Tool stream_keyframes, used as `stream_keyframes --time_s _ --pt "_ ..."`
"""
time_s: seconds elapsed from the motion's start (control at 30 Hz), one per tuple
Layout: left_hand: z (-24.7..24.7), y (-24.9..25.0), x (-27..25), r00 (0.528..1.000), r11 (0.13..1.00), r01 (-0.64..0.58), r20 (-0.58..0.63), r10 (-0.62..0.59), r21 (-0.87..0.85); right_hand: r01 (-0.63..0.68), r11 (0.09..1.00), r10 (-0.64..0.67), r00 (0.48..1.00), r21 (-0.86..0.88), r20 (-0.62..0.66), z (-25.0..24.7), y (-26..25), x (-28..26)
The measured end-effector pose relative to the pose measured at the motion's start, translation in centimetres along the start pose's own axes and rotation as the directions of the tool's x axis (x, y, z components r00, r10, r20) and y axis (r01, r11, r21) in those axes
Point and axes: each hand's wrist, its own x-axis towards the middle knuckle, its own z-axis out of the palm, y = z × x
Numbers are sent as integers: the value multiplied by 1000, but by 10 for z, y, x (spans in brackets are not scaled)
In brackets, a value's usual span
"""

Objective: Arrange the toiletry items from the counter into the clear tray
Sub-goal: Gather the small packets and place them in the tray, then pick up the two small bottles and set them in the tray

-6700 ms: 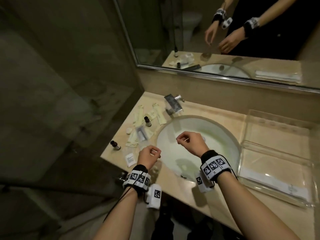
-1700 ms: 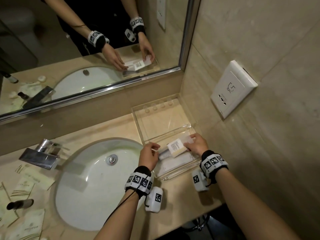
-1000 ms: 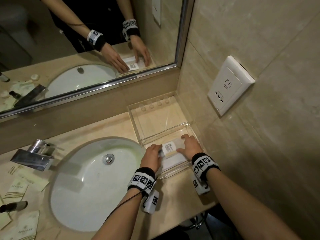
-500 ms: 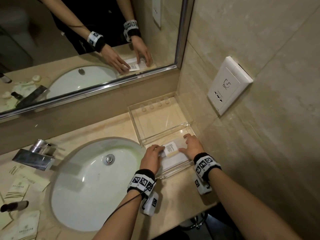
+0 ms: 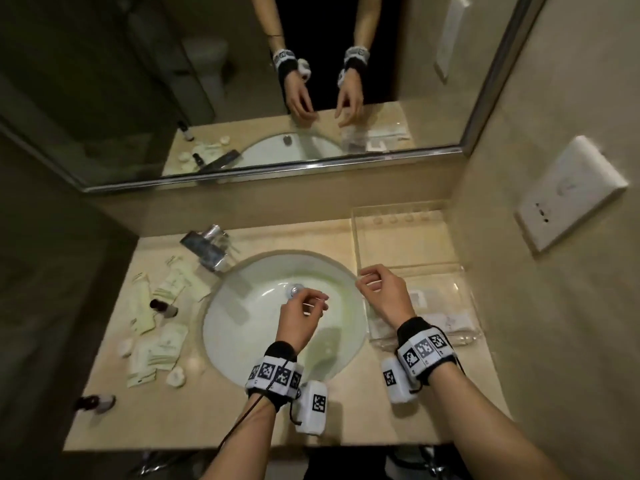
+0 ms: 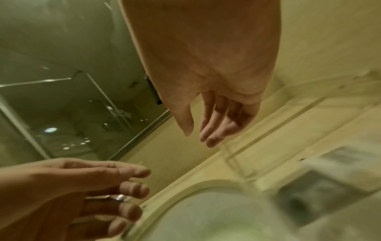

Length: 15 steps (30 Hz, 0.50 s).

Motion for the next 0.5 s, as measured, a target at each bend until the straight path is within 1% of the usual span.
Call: stream_keyframes --time_s 0.07,0.17,0.27,0.37,0.5 --pt "-30 -11 -16 995 999 32 -94 -32 0 50 998 -51 996 24 72 32 -17 -6" --pt "-74 -35 -37 974 997 83 -212 -82 -6 123 992 -125 973 24 196 79 -40 -18" --pt "-112 -53 -57 946 991 128 -295 -132 -34 154 988 -150 942 7 299 120 -58 -30" --pt "-149 -70 -73 909 985 161 -378 -174 -66 177 984 -159 909 -13 384 158 -78 -40" --pt "-199 -98 -82 846 973 208 -481 -230 -99 208 977 -170 880 -39 443 209 -104 -47"
